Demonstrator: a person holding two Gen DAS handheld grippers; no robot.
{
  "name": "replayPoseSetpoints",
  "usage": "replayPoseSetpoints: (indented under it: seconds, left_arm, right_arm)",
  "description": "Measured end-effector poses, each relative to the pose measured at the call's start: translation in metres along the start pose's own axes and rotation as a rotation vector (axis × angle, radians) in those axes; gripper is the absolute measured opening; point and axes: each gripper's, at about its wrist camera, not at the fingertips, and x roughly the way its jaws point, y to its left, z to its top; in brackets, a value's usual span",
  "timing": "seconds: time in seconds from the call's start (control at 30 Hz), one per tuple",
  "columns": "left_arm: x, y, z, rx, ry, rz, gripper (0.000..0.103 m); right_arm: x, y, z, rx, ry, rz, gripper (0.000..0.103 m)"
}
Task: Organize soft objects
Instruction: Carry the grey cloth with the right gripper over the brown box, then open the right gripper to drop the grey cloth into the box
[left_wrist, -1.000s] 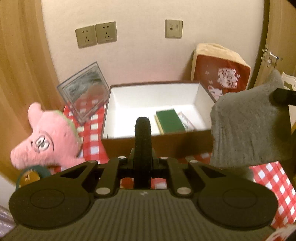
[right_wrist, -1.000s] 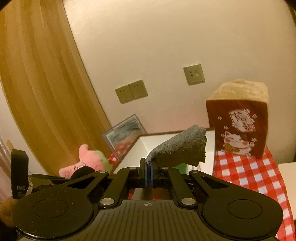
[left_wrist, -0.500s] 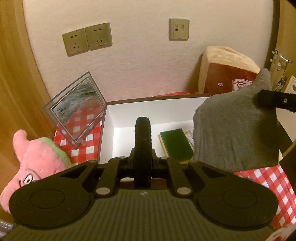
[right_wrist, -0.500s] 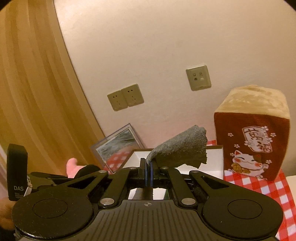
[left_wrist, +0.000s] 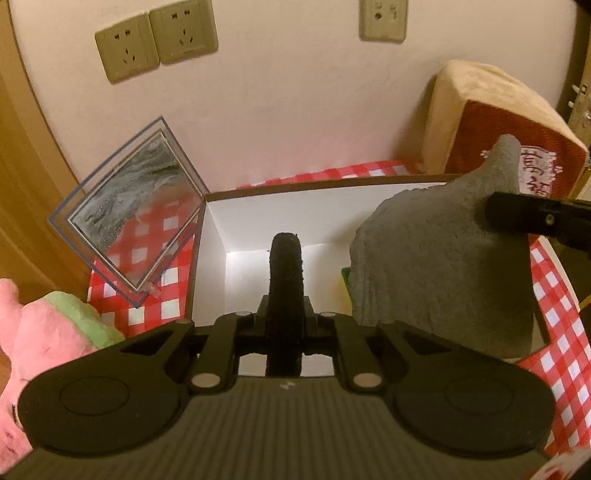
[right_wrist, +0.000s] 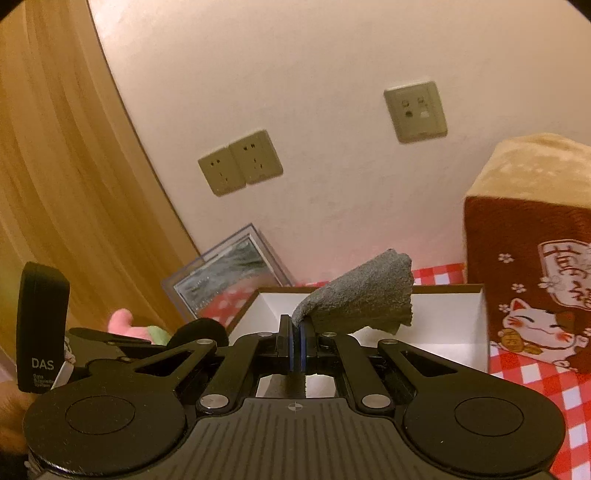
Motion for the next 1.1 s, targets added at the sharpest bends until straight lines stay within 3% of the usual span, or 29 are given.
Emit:
replayPoseSetpoints:
  seconds: [0.1, 0.3, 0.33, 0.37, 0.43, 0.5, 0.83, 1.1]
  left_arm:
    - [0.011, 0.004, 0.004, -0.015, 0.018, -0.014, 0.015]
    - [0.024, 0.008, 0.007, -0.018, 0.033, -0.004, 0.028]
    - [0.025, 0.009, 0.006, -0.021, 0.035, -0.002, 0.029]
    - [0.026, 0.01, 0.006, -0.022, 0.037, -0.001, 0.029]
    - [0.027, 0.012, 0.004, -0.025, 0.043, -0.004, 0.029]
    - [0.028, 0.013, 0.002, -0.027, 0.048, -0.004, 0.03]
    - [0.018, 0.009, -0.005, -0.034, 0.051, -0.02, 0.035]
    - [-0.003, 0.002, -0.014, -0.047, 0.042, -0.04, 0.037]
  right_arm:
    - [0.015, -0.004, 0.001, -0.01, 0.014, 0.001, 0.003]
    - [0.037, -0.008, 0.004, 0.014, 0.011, 0.051, 0.004]
    - [0.042, -0.009, 0.005, 0.022, 0.028, 0.053, 0.014]
    - [0.046, -0.009, 0.005, 0.022, 0.045, 0.048, 0.039]
    - [0.046, -0.009, 0.003, 0.029, 0.03, 0.034, 0.075]
    - [0.043, -0.01, 0.0, 0.029, 0.01, 0.04, 0.076]
    - [0.033, -0.024, -0.008, 0.064, 0.102, -0.05, 0.076]
    - [0.005, -0.029, -0.026, 0.074, 0.123, -0.105, 0.076]
